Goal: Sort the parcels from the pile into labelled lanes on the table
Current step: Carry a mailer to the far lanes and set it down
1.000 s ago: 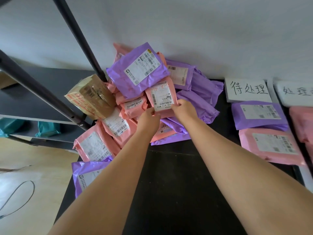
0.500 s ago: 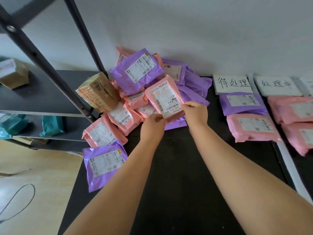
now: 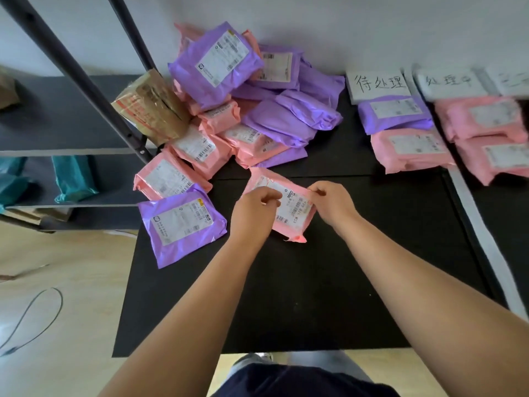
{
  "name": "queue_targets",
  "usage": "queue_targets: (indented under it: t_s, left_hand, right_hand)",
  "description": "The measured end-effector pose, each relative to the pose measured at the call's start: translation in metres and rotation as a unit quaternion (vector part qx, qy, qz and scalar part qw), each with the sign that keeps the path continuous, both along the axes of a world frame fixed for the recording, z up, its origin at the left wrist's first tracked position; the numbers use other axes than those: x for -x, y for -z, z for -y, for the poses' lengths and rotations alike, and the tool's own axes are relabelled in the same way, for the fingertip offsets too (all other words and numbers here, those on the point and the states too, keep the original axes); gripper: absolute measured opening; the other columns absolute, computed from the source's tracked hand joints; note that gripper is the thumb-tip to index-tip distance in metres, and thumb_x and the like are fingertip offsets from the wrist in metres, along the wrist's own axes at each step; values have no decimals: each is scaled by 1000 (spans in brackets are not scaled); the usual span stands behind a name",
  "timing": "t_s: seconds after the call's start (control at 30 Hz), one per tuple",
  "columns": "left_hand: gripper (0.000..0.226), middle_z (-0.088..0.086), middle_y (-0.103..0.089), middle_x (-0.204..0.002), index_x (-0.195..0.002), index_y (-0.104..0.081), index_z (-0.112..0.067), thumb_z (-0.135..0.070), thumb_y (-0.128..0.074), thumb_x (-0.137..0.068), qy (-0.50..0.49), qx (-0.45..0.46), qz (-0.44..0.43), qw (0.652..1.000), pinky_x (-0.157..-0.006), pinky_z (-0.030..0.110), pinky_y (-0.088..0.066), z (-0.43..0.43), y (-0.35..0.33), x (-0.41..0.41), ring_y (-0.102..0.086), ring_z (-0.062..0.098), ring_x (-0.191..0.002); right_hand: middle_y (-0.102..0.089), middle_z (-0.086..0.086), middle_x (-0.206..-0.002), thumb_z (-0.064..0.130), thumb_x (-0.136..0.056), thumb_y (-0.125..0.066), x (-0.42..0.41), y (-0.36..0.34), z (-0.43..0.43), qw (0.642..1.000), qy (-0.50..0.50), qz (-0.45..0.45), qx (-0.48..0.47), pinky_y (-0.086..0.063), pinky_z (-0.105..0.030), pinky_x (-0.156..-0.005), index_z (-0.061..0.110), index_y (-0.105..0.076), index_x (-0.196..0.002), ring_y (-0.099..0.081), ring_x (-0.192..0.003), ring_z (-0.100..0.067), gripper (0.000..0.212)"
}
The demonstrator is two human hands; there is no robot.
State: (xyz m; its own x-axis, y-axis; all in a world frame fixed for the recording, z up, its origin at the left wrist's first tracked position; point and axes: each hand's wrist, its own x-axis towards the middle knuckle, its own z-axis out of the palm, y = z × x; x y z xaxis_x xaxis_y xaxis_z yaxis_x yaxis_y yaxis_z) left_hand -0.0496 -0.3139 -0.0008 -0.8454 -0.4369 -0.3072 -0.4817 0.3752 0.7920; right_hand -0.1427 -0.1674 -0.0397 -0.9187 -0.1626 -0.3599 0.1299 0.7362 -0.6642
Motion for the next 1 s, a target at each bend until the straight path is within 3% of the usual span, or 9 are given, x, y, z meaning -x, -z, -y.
queue_targets:
  t_s: [0.13,0.23,0.3,0.37,0.47,0.63,0.8,0.9,1.0]
  left_hand:
    - [36,-7,-63,-124,-121,-67,-28,-9,-50,-95,86,144,22,986,-76,21,-42,7,18,-2,-56,9,-100]
    - [42,-5,-54,-141,-129,-62,-29,-8,-54,-93,177,220,68,957,-97,29,-44,13,42,-9,-48,16,-123]
    - [47,-8,-45,-150,-133,-59,-31,-8,-55,-93,215,248,87,941,-113,35,-33,15,54,-15,-35,17,-138]
    - [49,-8,-38,-155,-137,-56,-32,-10,-56,-93,219,242,96,940,-119,37,-26,16,60,-18,-27,17,-144]
    - [48,-6,-38,-156,-141,-52,-30,-15,-57,-95,206,234,96,945,-118,37,-26,15,63,-19,-26,19,-144]
    - [48,-3,-43,-149,-142,-50,-24,-34,-60,-96,168,269,101,943,-109,38,-38,9,57,-24,-33,21,-137]
    - [36,1,-46,-137,-136,-55,-26,-35,-49,-101,170,309,108,930,-89,34,-49,-6,54,-38,-43,21,-125]
    - [35,1,-47,-133,-135,-56,-24,-25,-44,-103,170,287,95,938,-83,33,-50,-11,60,-44,-46,21,-118]
    - [37,3,-53,-125,-133,-61,-21,-14,-46,-100,156,283,63,944,-90,35,-46,-11,62,-44,-48,23,-112]
  right_hand:
    - [-67,7,-97,19,-100,-53,-14,11,-3,997,-61,17,-38,-48,-25,-69,27,-66,-94,-62,-90,-10,16]
    - [-68,6,-107,18,-101,-53,-20,17,-4,998,-61,15,-30,-45,-21,-67,25,-68,-108,-62,-93,-9,18]
    - [-64,4,-123,17,-101,-52,-23,20,-5,999,-44,6,-21,-46,-22,-75,24,-65,-123,-61,-106,-12,27]
    - [-57,0,-134,18,-100,-53,-29,21,-5,999,-20,-19,-34,-44,-21,-74,24,-57,-135,-60,-110,-14,35]
    - [-52,-2,-131,27,-97,-62,-49,18,-7,996,24,-49,-67,-45,-21,-64,23,-50,-137,-59,-97,-11,42]
    - [-54,0,-121,40,-90,-69,-91,24,-11,993,64,-7,-94,-54,-29,-75,23,-48,-135,-60,-98,-13,52]
    - [-57,9,-89,38,-96,-62,-96,29,-2,995,91,28,-33,-54,-30,-71,21,-48,-130,-61,-80,-9,40]
    - [-63,6,-105,35,-98,-59,-88,32,4,995,86,32,-26,-54,-29,-71,21,-49,-131,-63,-88,-11,37]
    - [-65,1,-117,30,-100,-56,-79,37,6,995,77,36,-49,-58,-34,-77,21,-49,-132,-65,-96,-15,35]
